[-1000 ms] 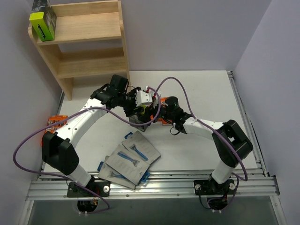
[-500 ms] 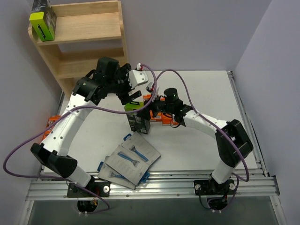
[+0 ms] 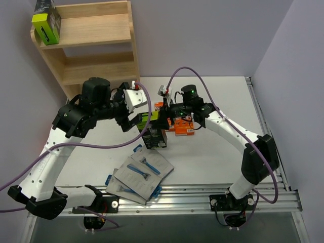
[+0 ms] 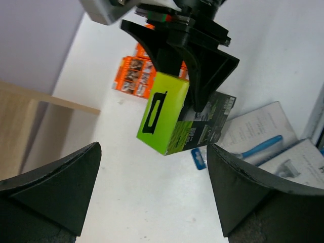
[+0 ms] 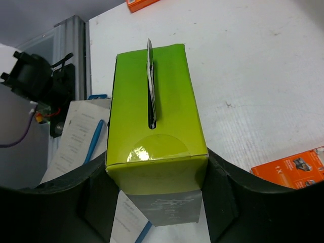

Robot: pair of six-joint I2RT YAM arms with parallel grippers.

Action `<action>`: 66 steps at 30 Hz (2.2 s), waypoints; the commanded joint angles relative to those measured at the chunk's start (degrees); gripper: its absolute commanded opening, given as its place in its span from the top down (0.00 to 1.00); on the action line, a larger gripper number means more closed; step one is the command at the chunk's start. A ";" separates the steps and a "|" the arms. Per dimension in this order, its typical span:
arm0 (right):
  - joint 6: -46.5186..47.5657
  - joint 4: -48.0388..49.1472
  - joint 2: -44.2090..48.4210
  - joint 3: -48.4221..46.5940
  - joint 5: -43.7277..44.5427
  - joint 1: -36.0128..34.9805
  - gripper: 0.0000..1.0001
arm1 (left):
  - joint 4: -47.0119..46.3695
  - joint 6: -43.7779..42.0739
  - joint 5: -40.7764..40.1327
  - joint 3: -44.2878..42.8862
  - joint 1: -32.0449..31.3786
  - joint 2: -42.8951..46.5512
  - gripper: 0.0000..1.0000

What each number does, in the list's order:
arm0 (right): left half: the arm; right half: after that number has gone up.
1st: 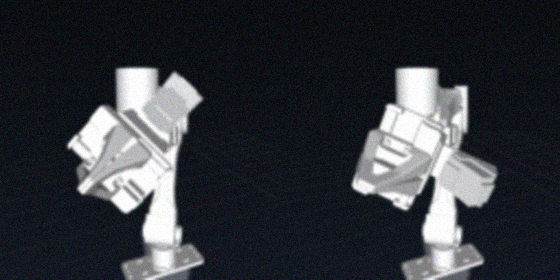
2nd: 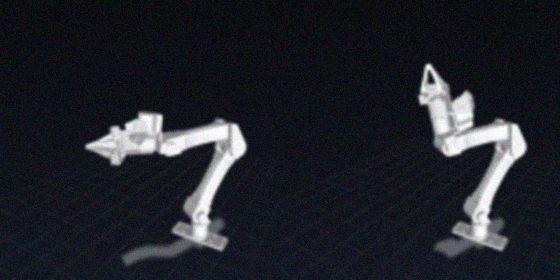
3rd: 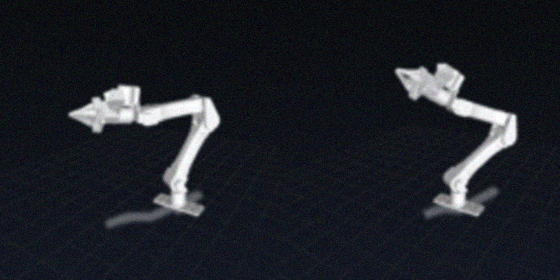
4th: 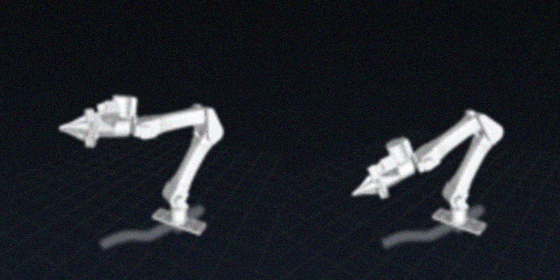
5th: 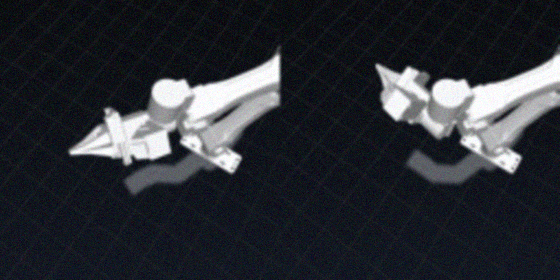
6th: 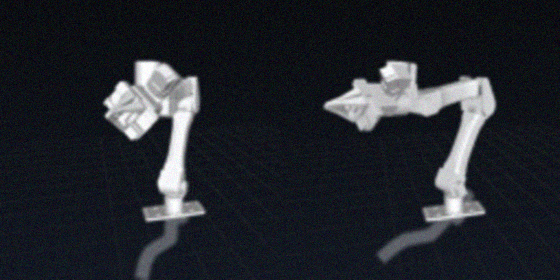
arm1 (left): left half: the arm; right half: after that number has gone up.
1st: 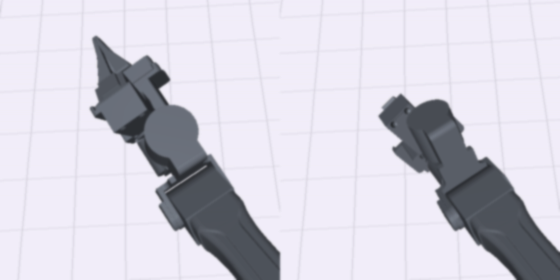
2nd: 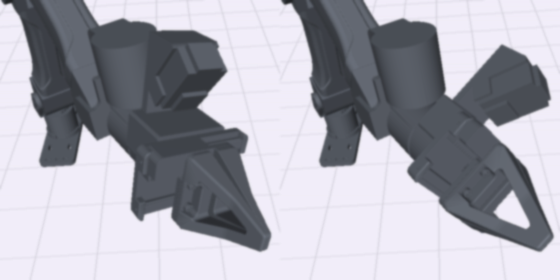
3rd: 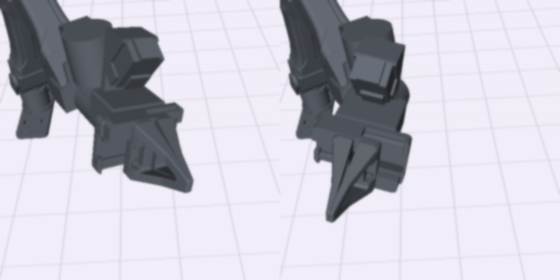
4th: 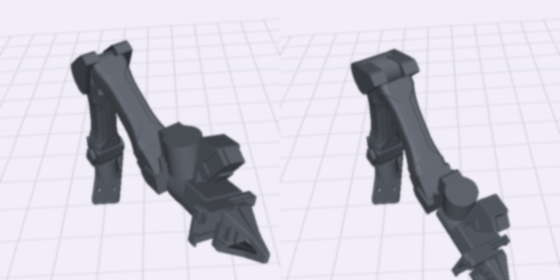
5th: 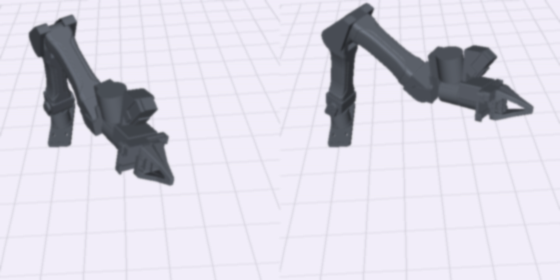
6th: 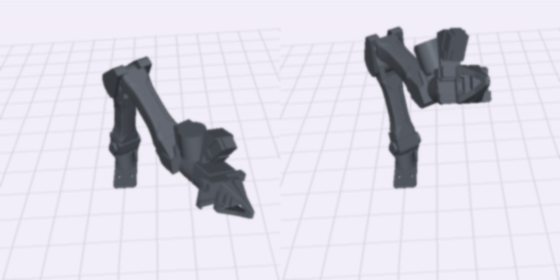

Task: Place and organize the shaving razors onto the shelf
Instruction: Pass the shaving razor from the right arm to the left

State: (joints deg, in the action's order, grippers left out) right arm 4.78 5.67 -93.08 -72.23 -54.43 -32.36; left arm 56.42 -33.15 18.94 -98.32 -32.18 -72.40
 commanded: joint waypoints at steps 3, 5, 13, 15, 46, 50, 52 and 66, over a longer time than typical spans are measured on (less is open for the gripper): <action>3.40 -3.47 8.61 -1.96 -8.84 -1.83 1.00 | 1.14 4.14 4.26 3.75 -3.94 0.24 0.06; 3.31 -3.56 10.54 -1.34 -8.58 -2.79 1.00 | 0.71 4.84 4.79 5.07 -5.16 0.33 0.06; 4.18 -5.32 16.08 0.16 -8.58 -5.08 1.00 | 1.41 5.02 4.62 6.65 -7.54 -1.51 0.06; 5.24 -7.84 16.70 -0.02 -8.49 -5.52 1.00 | 1.76 5.02 3.65 6.22 -8.07 -2.56 0.06; 5.51 -6.29 22.77 3.94 5.47 -4.64 0.46 | 0.11 6.78 -3.63 9.82 -10.98 -1.34 0.98; 5.25 -6.20 22.06 3.67 6.27 -4.64 0.39 | -3.59 8.10 -5.40 10.69 -7.55 1.73 0.98; 4.98 -6.20 21.98 3.67 6.53 -4.55 0.37 | -5.70 8.53 -5.32 11.48 -6.58 2.79 0.98; 4.10 -11.39 23.82 3.85 18.31 -2.01 0.27 | -14.23 15.73 -11.05 5.00 5.01 11.49 0.98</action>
State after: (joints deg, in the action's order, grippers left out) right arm 10.04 -5.82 -71.48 -67.61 -38.41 -35.16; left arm 53.36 -21.52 4.49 -85.36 -30.44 -65.82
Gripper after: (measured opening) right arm 0.732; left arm 0.617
